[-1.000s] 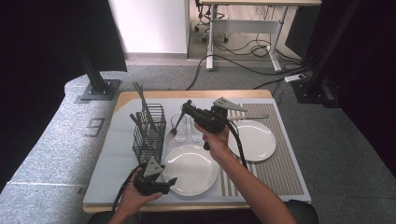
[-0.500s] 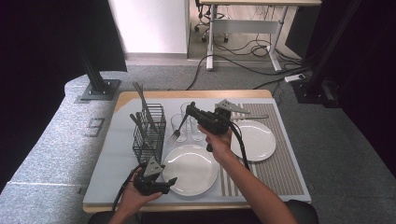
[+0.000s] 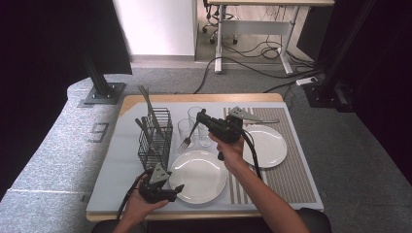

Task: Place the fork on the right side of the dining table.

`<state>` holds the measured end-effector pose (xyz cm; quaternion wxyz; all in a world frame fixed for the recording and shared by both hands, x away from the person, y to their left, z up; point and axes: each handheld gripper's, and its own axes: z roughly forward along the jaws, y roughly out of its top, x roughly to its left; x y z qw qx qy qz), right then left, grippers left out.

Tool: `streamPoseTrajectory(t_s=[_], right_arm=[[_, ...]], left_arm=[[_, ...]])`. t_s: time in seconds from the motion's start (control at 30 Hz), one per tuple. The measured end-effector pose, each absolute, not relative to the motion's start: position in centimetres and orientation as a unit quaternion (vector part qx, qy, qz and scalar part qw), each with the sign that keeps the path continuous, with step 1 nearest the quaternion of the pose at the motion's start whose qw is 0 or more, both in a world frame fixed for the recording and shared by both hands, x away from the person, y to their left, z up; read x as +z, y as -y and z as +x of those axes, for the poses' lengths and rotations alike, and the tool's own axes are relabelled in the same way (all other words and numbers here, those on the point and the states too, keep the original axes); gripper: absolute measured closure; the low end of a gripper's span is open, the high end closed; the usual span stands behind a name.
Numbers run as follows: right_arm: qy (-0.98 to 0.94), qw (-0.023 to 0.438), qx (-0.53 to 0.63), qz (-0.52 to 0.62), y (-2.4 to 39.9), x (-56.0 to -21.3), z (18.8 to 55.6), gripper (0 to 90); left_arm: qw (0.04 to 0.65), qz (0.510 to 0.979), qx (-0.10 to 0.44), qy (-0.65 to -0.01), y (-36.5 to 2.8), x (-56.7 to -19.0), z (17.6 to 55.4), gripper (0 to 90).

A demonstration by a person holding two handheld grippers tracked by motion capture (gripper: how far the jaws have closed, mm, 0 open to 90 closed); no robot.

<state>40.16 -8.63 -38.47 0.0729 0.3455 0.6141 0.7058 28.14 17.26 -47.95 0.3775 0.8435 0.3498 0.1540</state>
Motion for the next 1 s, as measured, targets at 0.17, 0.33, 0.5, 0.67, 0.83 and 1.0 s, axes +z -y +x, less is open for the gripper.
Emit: streamPoseTrajectory(t_s=[0.17, 0.33, 0.5, 0.67, 0.83, 1.0], right_arm=[[-0.613, 0.073, 0.707, 0.346, 8.9, -38.8, 40.1, 86.4], [-0.611, 0.072, 0.706, 0.351, 9.4, -39.3, 40.0, 86.4], [-0.613, 0.077, 0.703, 0.352, 9.9, -39.7, 39.7, 86.4], [-0.612, 0.076, 0.702, 0.357, 10.6, -40.2, 39.5, 86.4], [-0.611, 0.079, 0.701, 0.360, 11.3, -40.2, 39.2, 86.4], [-0.609, 0.079, 0.701, 0.363, 12.0, -40.4, 38.9, 86.4]], left_arm=[[0.379, 0.843, 0.154, -0.351, -17.3, -48.0, 28.2, 32.0], [0.379, 0.842, 0.155, -0.351, -17.3, -48.0, 28.2, 32.0], [0.378, 0.842, 0.155, -0.351, -17.3, -48.0, 28.2, 32.1], [0.378, 0.842, 0.156, -0.352, -17.3, -48.0, 28.2, 32.1], [0.378, 0.842, 0.156, -0.353, -17.4, -48.0, 28.2, 32.1], [0.378, 0.842, 0.156, -0.352, -17.4, -48.0, 28.2, 32.1]])
